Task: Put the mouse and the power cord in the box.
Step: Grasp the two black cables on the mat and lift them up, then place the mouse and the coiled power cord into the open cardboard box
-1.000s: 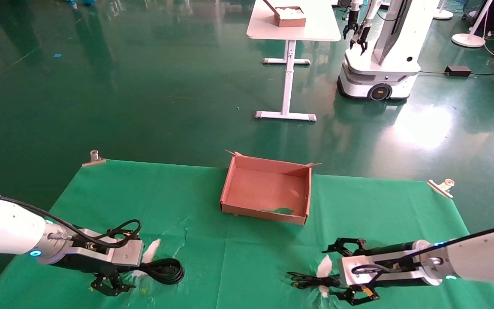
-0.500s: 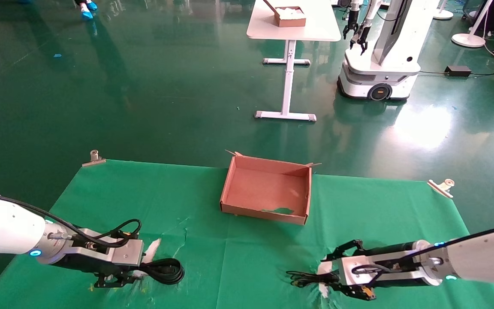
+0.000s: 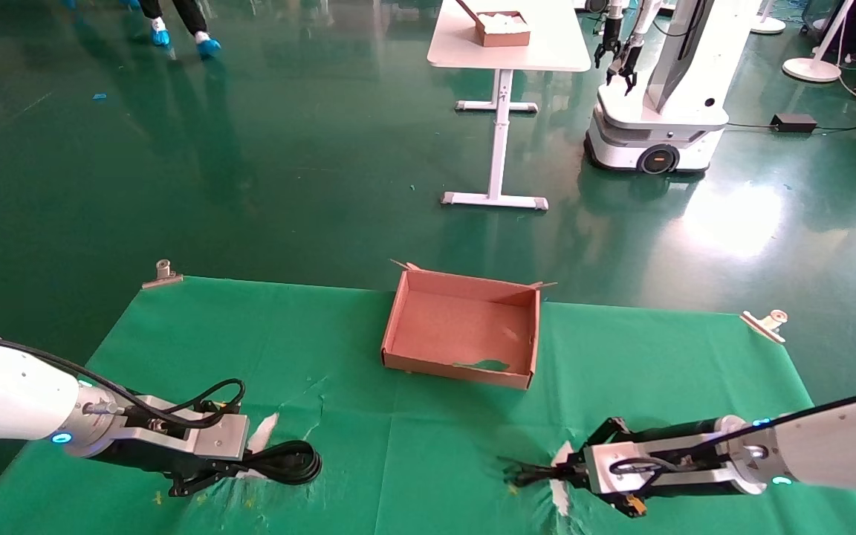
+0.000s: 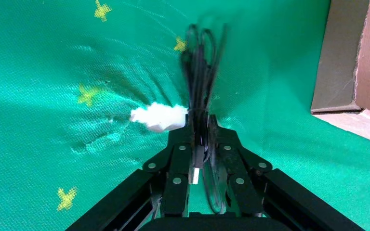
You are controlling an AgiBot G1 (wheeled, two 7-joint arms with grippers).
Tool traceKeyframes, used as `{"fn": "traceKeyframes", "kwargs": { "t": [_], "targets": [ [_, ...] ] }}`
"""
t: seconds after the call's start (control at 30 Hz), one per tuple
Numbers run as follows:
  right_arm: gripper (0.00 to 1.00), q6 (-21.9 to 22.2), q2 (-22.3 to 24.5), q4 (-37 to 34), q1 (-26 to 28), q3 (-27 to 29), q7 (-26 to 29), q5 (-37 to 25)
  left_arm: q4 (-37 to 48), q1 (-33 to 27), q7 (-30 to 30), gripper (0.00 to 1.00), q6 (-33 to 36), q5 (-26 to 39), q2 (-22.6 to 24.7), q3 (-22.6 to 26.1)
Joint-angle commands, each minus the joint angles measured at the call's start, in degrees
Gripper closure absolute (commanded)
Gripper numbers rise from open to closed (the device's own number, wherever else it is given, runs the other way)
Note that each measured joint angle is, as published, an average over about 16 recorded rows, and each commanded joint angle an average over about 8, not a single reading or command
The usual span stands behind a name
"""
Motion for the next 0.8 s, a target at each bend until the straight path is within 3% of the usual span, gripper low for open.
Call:
{"fn": "traceKeyframes", "kwargs": {
  "t": [0.03, 0.23, 0.4, 0.63, 0.8],
  "targets": [
    [1.0, 0.07, -0.07, 0.1, 0.0, -0.09, -0.12, -0.12, -0.06, -0.01, 0.06, 1.0, -0.04, 0.18, 0.03, 0.13],
    [1.0, -2.6, 2.34, -1.91, 0.19, 1.73, 2.21, 2.52, 0.48, 0.2, -0.47, 1.0, 1.06, -2.72, -0.54, -1.86],
    [1.0, -5.48, 6.39, -4.2, 1.91, 4.87, 4.85, 7.05, 1.35, 0.12, -1.13, 1.0, 4.13, -9.68, -2.12, -6.63],
    [1.0, -9.02, 12.82, -5.45, 8.67, 8.85, 8.14, 12.92, 2.75, -0.39, -3.42, 1.0, 5.39, -22.54, -3.03, -15.53],
    [1.0, -10.2, 12.71, -4.16, 14.58, 9.79, 11.0, 14.35, 2.33, -2.21, -4.68, 1.0, 0.58, -28.28, 0.1, -19.53]
  ]
}}
